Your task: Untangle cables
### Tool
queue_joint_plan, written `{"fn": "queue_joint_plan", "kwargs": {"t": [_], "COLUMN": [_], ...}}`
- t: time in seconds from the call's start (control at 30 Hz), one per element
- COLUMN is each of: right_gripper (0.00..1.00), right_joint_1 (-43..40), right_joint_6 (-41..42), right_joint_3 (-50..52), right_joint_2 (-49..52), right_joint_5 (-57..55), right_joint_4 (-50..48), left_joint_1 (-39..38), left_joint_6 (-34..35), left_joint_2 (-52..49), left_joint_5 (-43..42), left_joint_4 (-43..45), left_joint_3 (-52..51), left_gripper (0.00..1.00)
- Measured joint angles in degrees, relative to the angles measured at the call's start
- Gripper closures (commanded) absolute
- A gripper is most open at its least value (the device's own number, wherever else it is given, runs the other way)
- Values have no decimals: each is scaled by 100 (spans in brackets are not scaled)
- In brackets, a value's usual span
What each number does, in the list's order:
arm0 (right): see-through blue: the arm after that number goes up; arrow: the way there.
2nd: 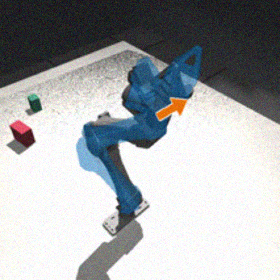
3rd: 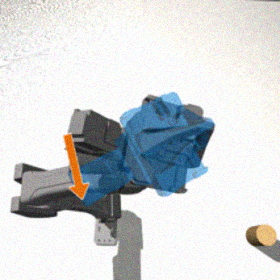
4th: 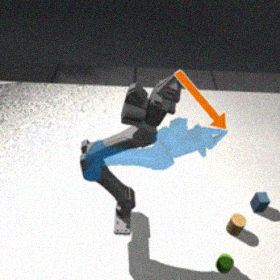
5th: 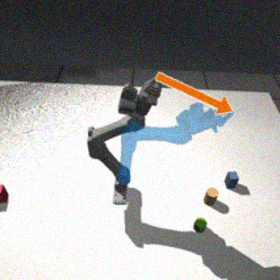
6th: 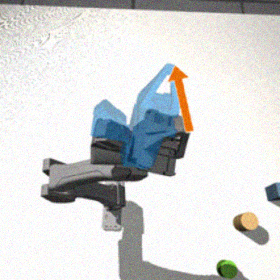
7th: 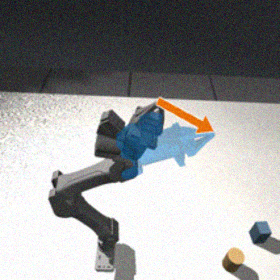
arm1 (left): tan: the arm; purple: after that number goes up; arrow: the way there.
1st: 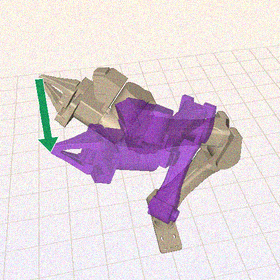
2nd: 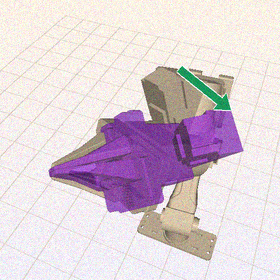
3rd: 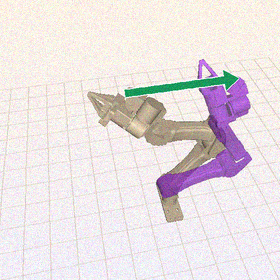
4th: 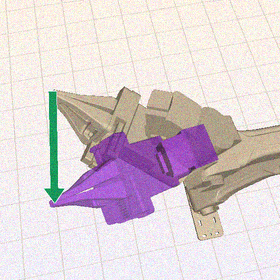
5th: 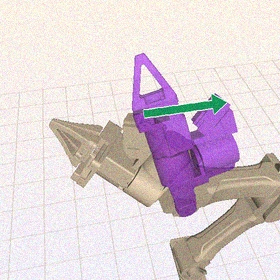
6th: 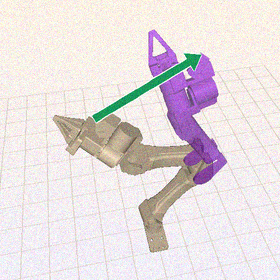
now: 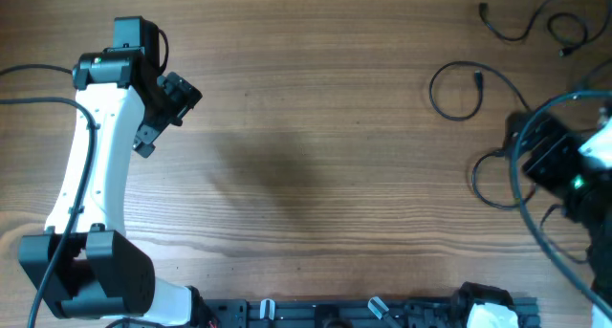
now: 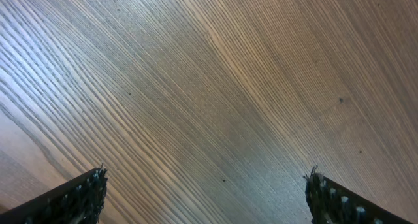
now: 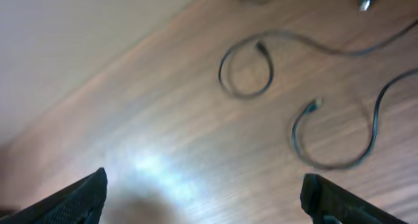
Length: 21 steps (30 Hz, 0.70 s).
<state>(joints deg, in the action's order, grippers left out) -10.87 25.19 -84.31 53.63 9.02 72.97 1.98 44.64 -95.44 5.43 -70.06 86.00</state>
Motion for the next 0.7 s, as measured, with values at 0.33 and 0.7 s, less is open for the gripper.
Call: {"fn": "queue_joint_plan", "kwargs": {"t": [0.33,0.7], "right_gripper": [0,0], "right_joint_1": [146,323], "right_joint_6": [0,-378], "right_joint_3": [4,133], "right_joint_2": [107,111], "right_joint_5": [-9,-76], "right_joint_4": [1193,811], "left_joint_1": [0,0], "left_joint_6": [2,0], "left_joint_2": [0,0], "left_joint_5": [0,0], "left_joint_4": [0,0], "left_joint_3": [0,0], "left_gripper": [0,0]}}
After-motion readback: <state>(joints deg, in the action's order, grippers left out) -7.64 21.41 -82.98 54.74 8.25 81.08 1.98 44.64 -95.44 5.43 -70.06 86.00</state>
